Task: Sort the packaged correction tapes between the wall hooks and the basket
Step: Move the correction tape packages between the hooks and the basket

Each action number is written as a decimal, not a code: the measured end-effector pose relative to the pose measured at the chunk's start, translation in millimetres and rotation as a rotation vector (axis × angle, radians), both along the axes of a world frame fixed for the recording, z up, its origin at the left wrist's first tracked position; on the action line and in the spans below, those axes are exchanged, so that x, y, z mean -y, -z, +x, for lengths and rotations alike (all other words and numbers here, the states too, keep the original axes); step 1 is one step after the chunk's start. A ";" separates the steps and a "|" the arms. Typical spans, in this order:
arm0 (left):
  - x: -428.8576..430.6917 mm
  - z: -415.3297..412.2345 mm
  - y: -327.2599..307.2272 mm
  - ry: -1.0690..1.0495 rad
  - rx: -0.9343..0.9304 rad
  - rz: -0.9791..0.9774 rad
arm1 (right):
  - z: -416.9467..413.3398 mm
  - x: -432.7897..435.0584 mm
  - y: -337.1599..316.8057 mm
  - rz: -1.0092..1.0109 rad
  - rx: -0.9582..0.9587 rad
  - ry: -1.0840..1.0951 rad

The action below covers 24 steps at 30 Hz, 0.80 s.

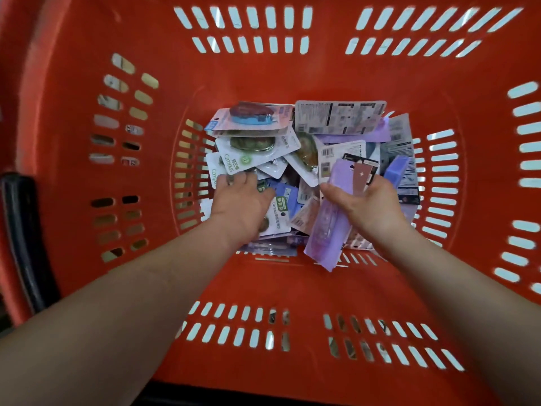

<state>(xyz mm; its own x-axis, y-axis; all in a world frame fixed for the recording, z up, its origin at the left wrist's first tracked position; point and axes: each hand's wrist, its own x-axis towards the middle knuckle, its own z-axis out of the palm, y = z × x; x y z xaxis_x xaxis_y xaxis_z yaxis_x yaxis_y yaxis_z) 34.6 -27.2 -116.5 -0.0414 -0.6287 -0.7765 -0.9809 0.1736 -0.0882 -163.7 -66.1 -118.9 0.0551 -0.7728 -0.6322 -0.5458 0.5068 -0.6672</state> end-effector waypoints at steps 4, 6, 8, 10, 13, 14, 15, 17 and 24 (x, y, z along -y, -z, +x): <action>6.3 0.0 -3.1 0.131 -0.015 -0.096 | -6.8 2.1 -6.3 0.024 0.012 0.045; 5.9 3.8 -10.4 0.069 -0.068 -0.048 | -9.4 2.7 -11.9 0.029 0.039 0.069; 3.5 10.0 -22.4 0.003 -0.118 -0.005 | -11.7 4.1 -21.8 0.038 0.072 0.107; 1.6 18.8 -38.3 -0.200 -0.233 -0.044 | -14.8 6.8 -31.7 0.053 0.097 0.122; 9.5 29.5 -84.6 -0.810 -0.568 -0.170 | -17.6 13.0 -53.9 0.122 0.145 0.119; 13.9 31.3 -103.0 -0.982 -0.709 -0.211 | -18.0 15.6 -63.1 0.151 0.171 0.109; 17.4 33.1 -120.9 -1.108 -0.853 -0.229 | -18.4 18.1 -72.8 0.176 0.192 0.096; 23.2 36.6 -153.2 -1.276 -1.132 -0.215 | -17.8 24.1 -97.2 0.197 0.230 0.056; 33.7 -0.7 -196.2 -1.728 -1.373 -0.116 | -1.7 34.4 -184.2 0.279 0.491 0.103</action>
